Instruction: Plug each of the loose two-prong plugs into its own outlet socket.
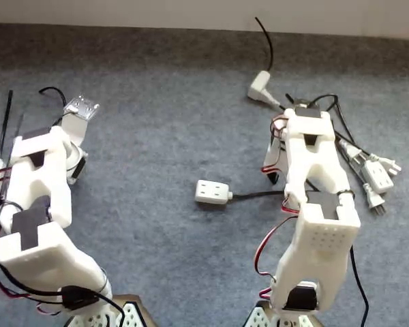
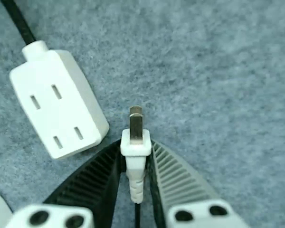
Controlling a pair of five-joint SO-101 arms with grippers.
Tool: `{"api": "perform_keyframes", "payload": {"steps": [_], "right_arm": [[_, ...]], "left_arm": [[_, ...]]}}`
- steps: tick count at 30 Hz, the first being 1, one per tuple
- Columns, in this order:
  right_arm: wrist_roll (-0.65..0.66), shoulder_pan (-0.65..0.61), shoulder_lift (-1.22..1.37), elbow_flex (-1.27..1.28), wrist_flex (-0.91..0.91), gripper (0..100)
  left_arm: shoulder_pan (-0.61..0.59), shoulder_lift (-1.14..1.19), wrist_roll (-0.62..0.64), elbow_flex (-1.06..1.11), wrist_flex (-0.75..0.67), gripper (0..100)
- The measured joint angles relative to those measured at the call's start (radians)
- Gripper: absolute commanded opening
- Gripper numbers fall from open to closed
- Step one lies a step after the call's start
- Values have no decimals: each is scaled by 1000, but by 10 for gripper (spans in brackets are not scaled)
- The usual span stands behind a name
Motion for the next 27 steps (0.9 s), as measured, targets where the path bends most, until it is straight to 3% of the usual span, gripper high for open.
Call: {"api": "perform_keyframes", "payload": {"steps": [6, 13, 18, 22, 27], "right_arm": [[0, 0, 0, 0, 0, 123], [0, 0, 0, 0, -2, 123], [0, 0, 0, 0, -2, 123], [0, 0, 0, 0, -2, 123], [0, 0, 0, 0, -2, 123]], "left_arm": [[91, -143, 2, -183, 155, 6], [285, -474, 9, -265, 367, 6], [457, -796, 181, -153, 399, 6], [563, -1086, 342, 71, 311, 6], [717, -1470, 525, 500, -5, 6]]}}
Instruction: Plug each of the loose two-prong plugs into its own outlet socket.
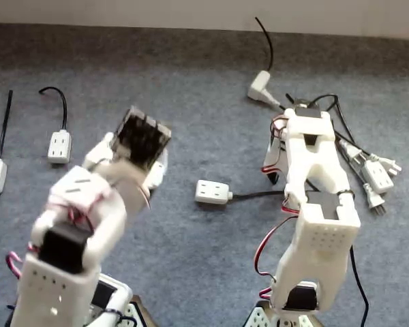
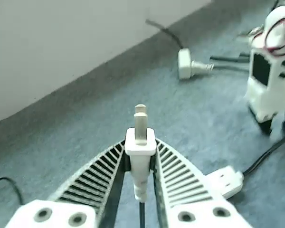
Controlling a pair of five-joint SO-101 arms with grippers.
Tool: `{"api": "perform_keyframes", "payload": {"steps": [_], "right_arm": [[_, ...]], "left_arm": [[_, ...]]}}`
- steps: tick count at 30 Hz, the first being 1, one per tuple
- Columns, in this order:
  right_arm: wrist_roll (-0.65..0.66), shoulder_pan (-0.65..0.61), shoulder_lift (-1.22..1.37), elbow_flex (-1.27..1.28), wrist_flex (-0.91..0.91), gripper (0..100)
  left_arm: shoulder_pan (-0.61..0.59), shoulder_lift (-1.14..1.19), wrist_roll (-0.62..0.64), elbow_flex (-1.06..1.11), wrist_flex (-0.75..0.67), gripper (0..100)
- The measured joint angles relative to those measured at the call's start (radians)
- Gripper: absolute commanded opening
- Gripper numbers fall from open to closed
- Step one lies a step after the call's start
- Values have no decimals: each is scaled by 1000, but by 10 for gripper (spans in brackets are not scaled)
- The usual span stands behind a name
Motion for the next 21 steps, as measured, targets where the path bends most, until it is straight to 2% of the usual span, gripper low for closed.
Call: {"api": "perform_keyframes", "payload": {"steps": [5, 8, 10, 13, 17, 21], "right_arm": [[0, 0, 0, 0, 0, 121], [0, 0, 0, 0, 0, 120], [0, 0, 0, 0, 0, 120], [0, 0, 0, 0, 0, 120], [0, -9, 3, -29, 6, 120], [0, -31, -5, -124, 89, 120]], "left_arm": [[77, -356, 170, 462, -377, 6], [75, -526, 199, 689, -582, 6], [75, -560, 212, 773, -687, 6], [77, -549, 236, 841, -758, 6], [69, -523, 319, 847, -770, 6], [44, -499, 388, 847, -770, 6]]}}
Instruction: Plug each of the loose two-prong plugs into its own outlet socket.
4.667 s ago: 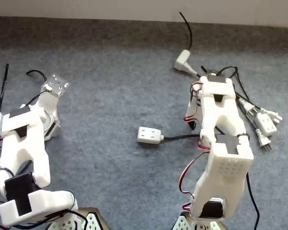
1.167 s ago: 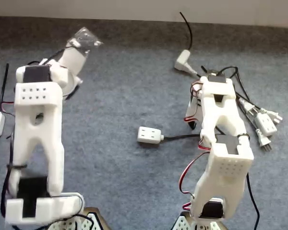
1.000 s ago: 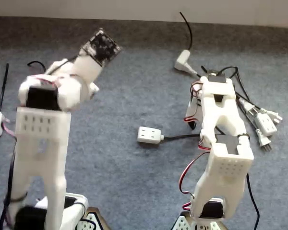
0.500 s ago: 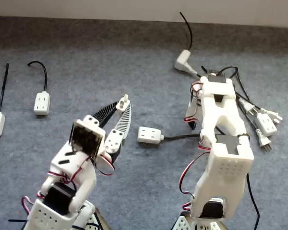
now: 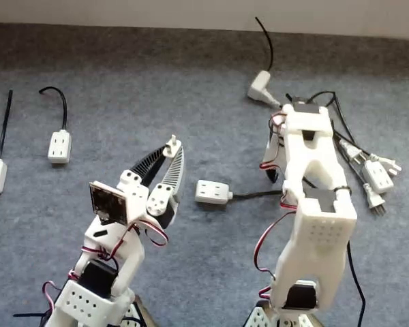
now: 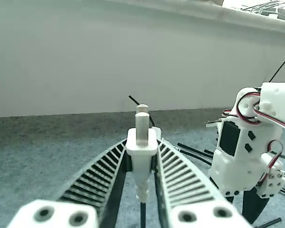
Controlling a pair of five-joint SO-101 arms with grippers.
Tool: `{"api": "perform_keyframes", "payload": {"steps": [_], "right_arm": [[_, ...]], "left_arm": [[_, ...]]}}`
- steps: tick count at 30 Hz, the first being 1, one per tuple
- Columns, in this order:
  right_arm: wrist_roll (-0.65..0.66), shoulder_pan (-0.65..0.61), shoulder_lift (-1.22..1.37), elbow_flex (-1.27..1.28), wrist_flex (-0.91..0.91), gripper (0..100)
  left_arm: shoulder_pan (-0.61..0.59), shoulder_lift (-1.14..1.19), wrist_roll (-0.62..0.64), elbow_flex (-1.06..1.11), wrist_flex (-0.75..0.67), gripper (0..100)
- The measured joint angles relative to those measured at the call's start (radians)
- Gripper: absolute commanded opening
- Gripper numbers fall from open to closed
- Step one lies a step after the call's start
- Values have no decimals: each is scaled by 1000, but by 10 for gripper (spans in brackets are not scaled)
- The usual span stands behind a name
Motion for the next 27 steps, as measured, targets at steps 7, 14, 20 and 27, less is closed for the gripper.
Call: {"api": "perform_keyframes", "payload": {"steps": [7, 14, 20, 27], "right_arm": [[0, -132, -75, -318, 275, 36], [41, -252, -236, -473, 345, 8], [186, -341, -420, -474, 345, 8], [315, -485, -580, -445, 347, 8]], "left_arm": [[-21, 8, 51, 0, 0, 6], [23, 11, 52, 0, 0, 6], [25, 11, 52, 0, 0, 6], [25, 11, 52, 0, 0, 6]]}}
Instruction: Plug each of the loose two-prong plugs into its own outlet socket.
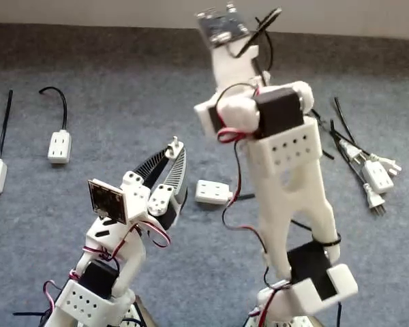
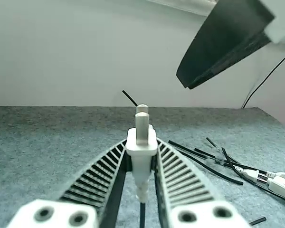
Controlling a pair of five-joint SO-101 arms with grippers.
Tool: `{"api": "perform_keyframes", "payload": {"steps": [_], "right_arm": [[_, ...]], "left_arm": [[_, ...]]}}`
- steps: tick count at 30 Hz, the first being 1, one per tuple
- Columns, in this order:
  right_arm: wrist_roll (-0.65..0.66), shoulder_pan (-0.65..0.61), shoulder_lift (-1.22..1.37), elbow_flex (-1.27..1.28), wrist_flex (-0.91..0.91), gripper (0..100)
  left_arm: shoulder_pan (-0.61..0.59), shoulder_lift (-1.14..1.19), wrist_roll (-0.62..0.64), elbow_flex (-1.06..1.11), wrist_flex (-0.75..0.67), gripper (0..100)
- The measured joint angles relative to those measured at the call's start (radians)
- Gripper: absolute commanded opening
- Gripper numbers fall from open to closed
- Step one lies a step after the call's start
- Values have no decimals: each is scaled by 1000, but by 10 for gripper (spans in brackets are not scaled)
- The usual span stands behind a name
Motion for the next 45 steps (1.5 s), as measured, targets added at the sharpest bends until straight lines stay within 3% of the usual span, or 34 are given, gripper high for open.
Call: {"api": "perform_keyframes", "payload": {"steps": [9, 15, 20, 24, 31, 38, 45], "right_arm": [[49, -221, -238, 195, -8, 8], [49, -292, -374, 394, -80, 8], [49, -315, -436, 583, -236, 8], [124, -313, -437, 755, -408, 8], [158, -190, -463, 924, -621, 8], [166, -97, -463, 961, -721, 8], [232, 84, -450, 1094, -908, 8]], "left_arm": [[32, 0, 0, 0, 0, 6], [32, 0, 0, 0, 0, 6], [32, 0, 0, 0, 0, 6], [37, 0, 0, 0, 0, 6], [28, 3, 0, 0, 2, 6], [26, 3, 0, 0, 2, 6], [35, 2, 2, 0, 2, 6]]}}
